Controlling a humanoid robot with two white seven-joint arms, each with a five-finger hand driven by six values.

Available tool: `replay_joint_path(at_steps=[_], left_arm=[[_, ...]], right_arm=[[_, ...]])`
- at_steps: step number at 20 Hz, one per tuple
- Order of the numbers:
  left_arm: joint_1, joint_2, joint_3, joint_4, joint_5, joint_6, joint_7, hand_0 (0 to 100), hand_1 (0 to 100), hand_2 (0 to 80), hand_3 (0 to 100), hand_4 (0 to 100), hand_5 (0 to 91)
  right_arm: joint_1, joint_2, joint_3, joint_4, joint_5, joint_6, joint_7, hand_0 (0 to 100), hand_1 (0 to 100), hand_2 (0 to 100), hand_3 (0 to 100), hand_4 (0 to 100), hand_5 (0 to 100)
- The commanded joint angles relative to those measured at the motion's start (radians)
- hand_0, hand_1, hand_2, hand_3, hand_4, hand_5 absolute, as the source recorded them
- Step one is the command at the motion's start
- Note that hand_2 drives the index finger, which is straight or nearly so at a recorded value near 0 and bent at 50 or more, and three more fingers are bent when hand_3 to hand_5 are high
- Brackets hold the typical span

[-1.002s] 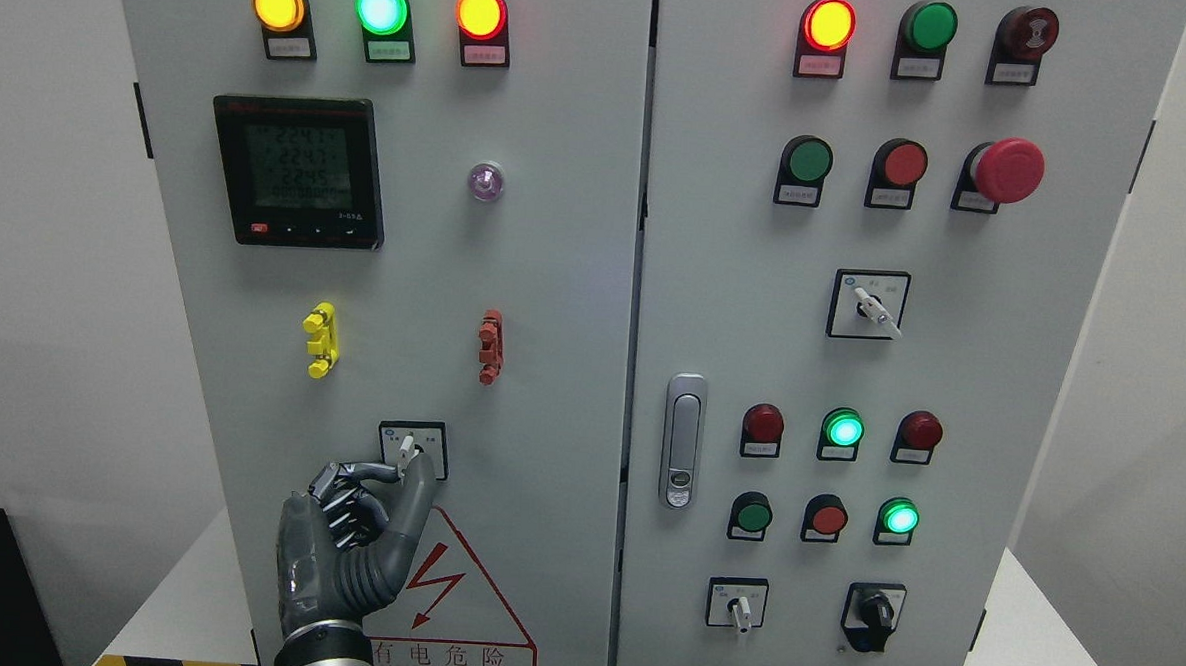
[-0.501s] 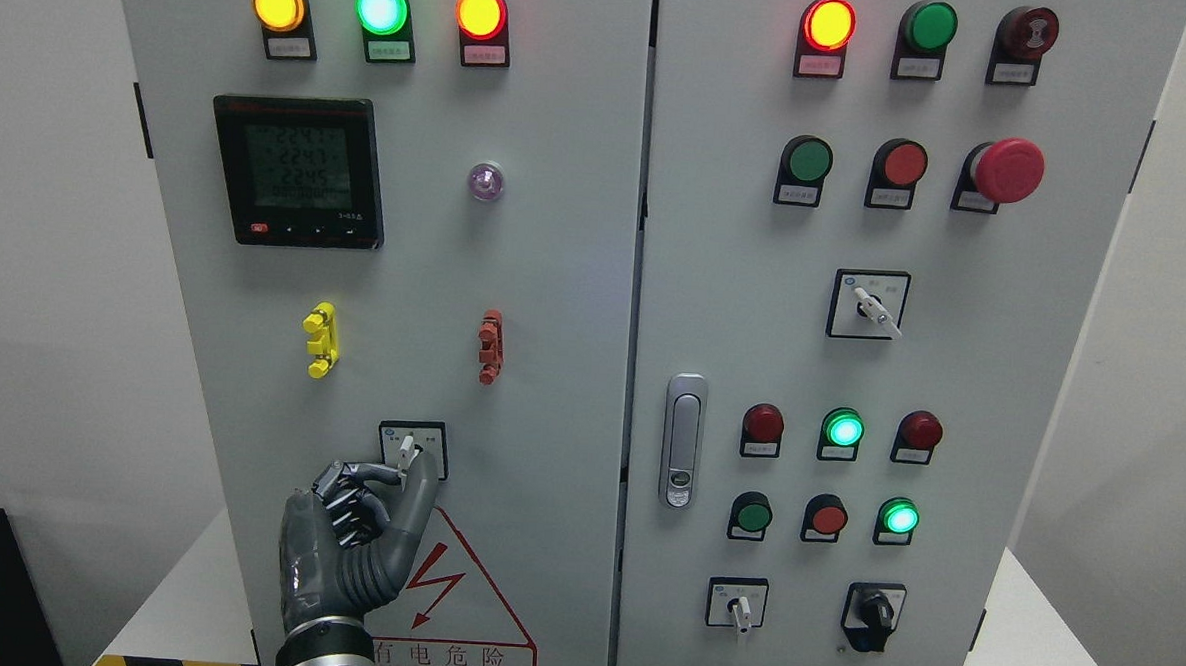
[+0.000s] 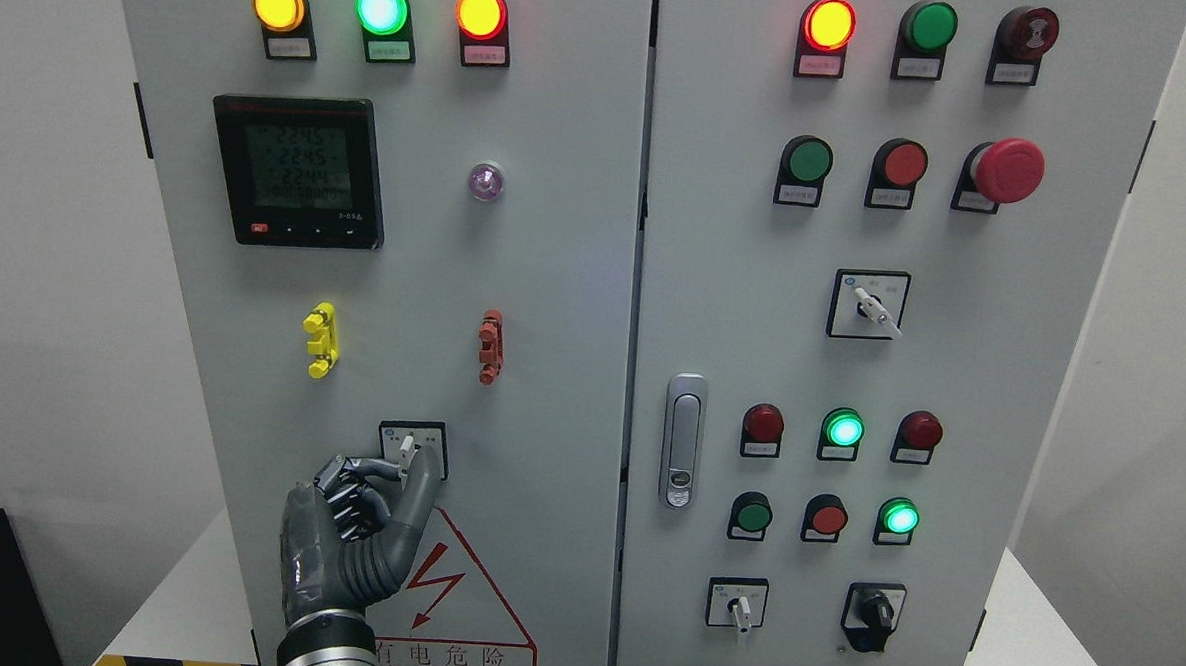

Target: Turn on light switch 1

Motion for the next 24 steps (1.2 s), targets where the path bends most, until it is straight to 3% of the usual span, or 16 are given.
replay_joint_path(at_steps=[1, 24], left_arm=[[-0.003, -0.003, -0.002, 0.001, -0.002, 0.01, 0.0, 11, 54, 59.9, 100, 96, 87.2], [-0.013, -0.003, -0.006, 0.001, -0.008, 0.022, 0.0, 12, 51, 61.3, 100, 97, 86.8]], right_arm=[[0.0, 0.0, 0.001, 0.0, 0.0, 0.0, 0.001, 0, 0, 0, 0, 0, 0], [0.0, 0.0, -0.001, 0.0, 0.0, 0.0, 0.001, 0, 0, 0, 0, 0, 0]])
